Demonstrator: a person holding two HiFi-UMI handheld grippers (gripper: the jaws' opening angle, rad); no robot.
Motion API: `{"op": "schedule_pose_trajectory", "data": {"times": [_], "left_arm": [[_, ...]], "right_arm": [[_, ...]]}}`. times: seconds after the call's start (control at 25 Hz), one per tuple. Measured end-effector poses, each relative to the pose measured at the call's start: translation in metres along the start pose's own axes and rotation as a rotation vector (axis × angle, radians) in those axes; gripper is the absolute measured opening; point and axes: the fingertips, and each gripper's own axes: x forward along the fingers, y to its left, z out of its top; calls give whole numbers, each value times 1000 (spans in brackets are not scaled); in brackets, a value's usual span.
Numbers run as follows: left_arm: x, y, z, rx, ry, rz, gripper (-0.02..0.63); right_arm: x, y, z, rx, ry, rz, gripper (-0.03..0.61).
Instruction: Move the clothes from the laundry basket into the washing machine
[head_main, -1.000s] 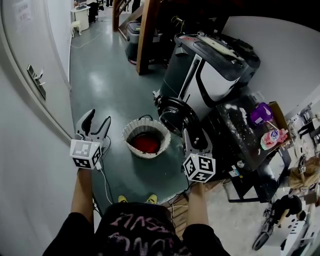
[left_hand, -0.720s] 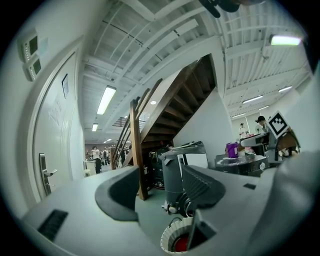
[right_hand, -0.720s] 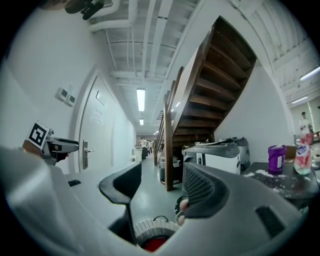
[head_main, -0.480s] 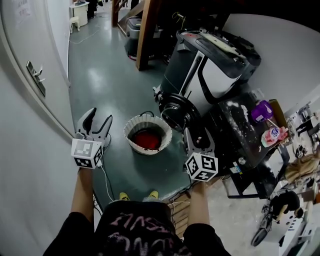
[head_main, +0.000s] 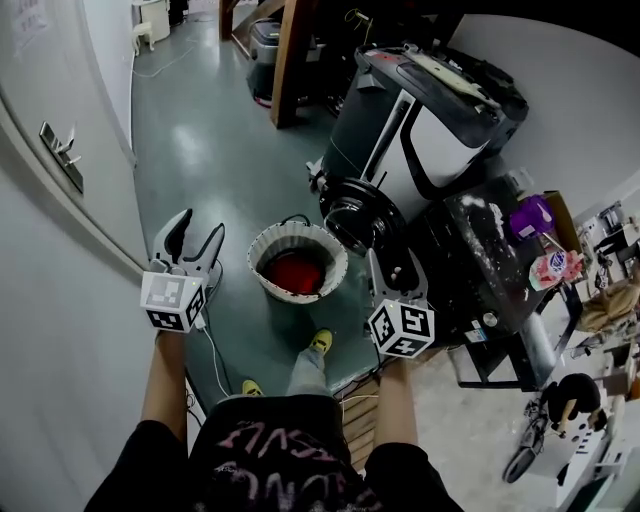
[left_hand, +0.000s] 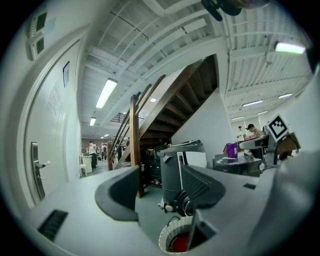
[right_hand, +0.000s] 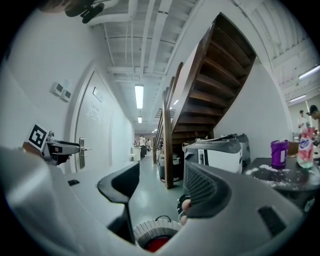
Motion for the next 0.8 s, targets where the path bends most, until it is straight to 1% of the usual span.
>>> {"op": "schedule_pose_trajectory", "data": {"times": [0.16, 0.4, 0.6, 0.72, 0.8], "left_arm": [[41, -6, -9, 9, 30, -3, 268], [122, -16, -21, 6, 81, 8, 270], [194, -30, -28, -27, 116, 39, 281], [227, -40, -24, -25, 137, 58, 291], [244, -48, -20, -9, 148, 61, 293]], "right_arm": [[35, -24, -11, 18, 19, 3, 293], [105, -74, -29, 38, 61, 23, 293], [168, -120, -41, 60, 101, 71, 293], [198, -144, -44, 68, 124, 104, 298], [215, -155, -43, 79, 128, 120, 298]]}}
